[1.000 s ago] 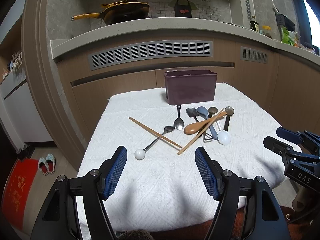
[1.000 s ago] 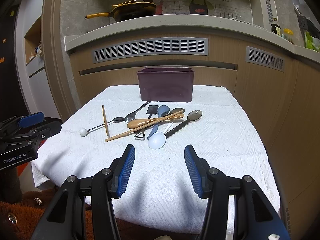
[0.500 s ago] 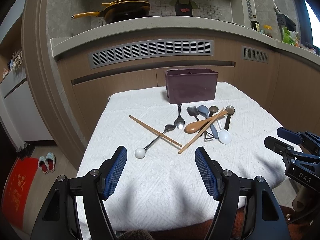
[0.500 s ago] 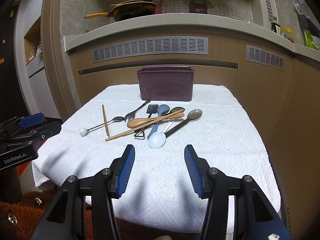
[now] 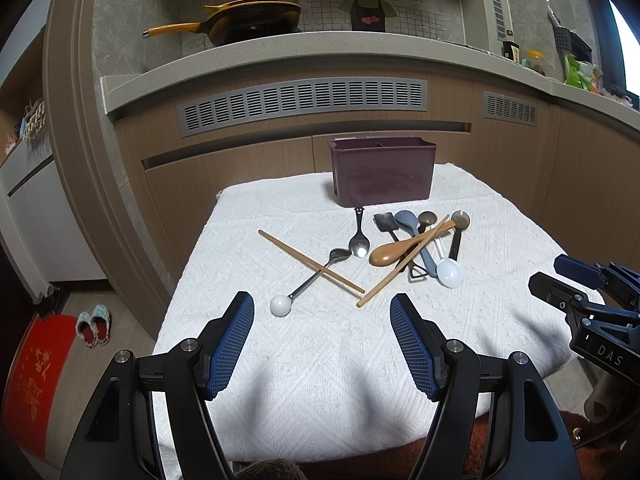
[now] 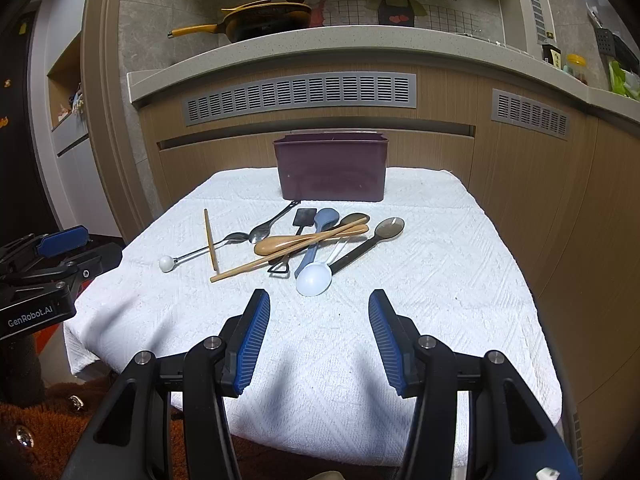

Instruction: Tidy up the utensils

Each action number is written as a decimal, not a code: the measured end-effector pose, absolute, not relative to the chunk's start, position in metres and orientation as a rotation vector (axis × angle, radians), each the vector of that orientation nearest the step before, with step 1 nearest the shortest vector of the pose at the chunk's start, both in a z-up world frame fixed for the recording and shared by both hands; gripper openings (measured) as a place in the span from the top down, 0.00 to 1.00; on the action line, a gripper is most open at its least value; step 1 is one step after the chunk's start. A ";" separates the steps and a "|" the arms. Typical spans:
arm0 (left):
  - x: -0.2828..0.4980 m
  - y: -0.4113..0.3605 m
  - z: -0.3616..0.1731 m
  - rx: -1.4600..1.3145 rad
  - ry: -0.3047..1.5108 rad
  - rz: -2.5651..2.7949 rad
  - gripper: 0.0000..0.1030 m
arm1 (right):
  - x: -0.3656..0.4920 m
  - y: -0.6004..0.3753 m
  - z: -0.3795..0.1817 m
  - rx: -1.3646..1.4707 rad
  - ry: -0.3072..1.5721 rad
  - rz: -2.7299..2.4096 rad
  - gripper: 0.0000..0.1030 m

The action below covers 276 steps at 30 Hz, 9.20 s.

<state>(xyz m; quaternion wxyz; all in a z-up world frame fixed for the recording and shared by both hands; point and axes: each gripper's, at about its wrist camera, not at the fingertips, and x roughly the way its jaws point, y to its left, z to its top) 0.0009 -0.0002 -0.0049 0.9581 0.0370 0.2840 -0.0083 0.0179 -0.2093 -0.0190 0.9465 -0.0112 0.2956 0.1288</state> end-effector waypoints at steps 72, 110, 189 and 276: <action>0.281 -0.022 -0.078 0.004 1.031 -0.346 0.77 | 0.244 -0.202 -0.058 -0.024 0.887 0.291 0.61; 0.250 -0.006 -0.074 0.045 1.051 -0.295 0.74 | 0.232 -0.149 -0.034 0.002 0.891 0.364 0.71; 0.264 0.007 -0.072 0.011 1.077 -0.144 0.93 | 0.202 -0.183 -0.028 0.009 0.792 0.298 0.71; 0.390 -0.024 0.032 -0.277 0.105 -0.178 0.94 | 0.295 -0.248 -0.001 0.078 0.590 0.331 0.70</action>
